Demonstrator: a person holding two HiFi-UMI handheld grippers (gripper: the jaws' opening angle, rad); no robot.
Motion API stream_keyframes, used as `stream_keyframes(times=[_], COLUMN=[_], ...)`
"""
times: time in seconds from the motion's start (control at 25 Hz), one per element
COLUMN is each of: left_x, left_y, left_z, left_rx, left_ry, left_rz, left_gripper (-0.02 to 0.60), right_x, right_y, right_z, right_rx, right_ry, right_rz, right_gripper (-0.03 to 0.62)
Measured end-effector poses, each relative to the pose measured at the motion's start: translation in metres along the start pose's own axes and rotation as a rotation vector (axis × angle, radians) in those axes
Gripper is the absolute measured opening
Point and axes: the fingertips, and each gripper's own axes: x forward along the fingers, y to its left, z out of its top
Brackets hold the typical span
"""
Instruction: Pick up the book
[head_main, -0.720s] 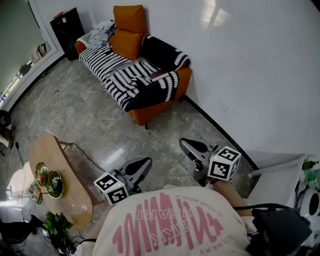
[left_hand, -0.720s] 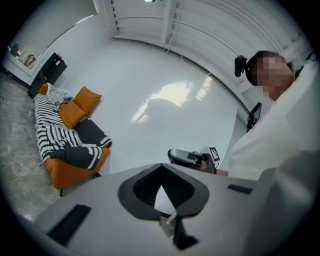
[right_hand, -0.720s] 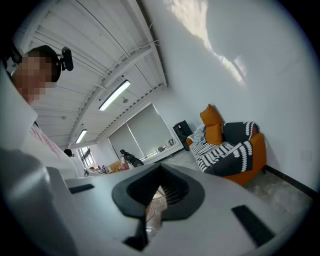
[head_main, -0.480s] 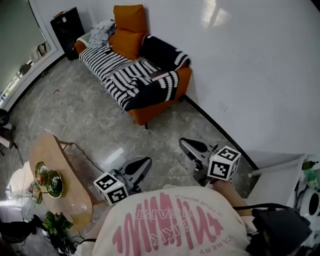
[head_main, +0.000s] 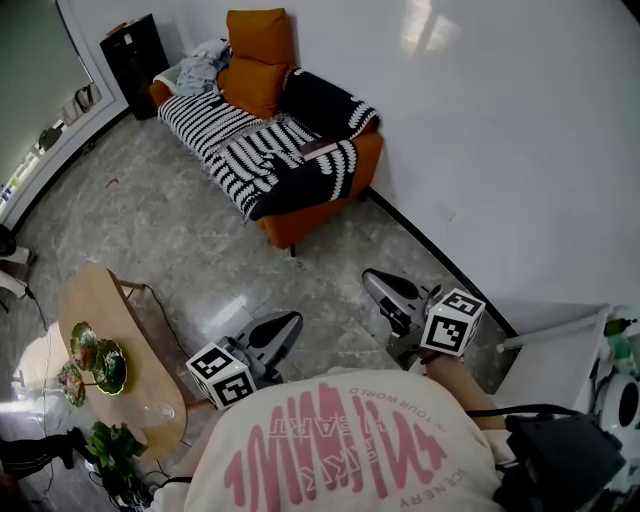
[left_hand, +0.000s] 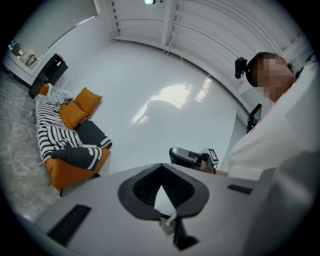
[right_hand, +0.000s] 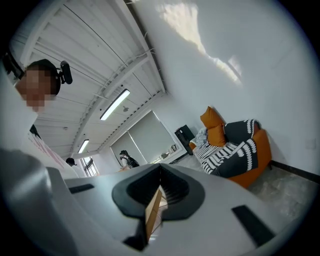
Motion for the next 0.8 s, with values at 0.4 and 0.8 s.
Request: stream_keyframes(times=[0.4,0.8], left_x=[-0.015,-0.013], left_y=[-0.002,0.038], left_z=[0.019,0.01], left_rx=[0.061,0.056], left_ry=[-0.052,0.015], left_rz=[-0.021,0.003], left_gripper=[0.008,0.008], right_x=[0.012,0.007], right_y=[-0.008,-0.042], right_z=[0.003,0.006], right_rx=[0.005,-0.006], right_ry=[-0.054,-0.074], right_rz=[-0.073,-0.153], right_gripper=[0.009,0.009])
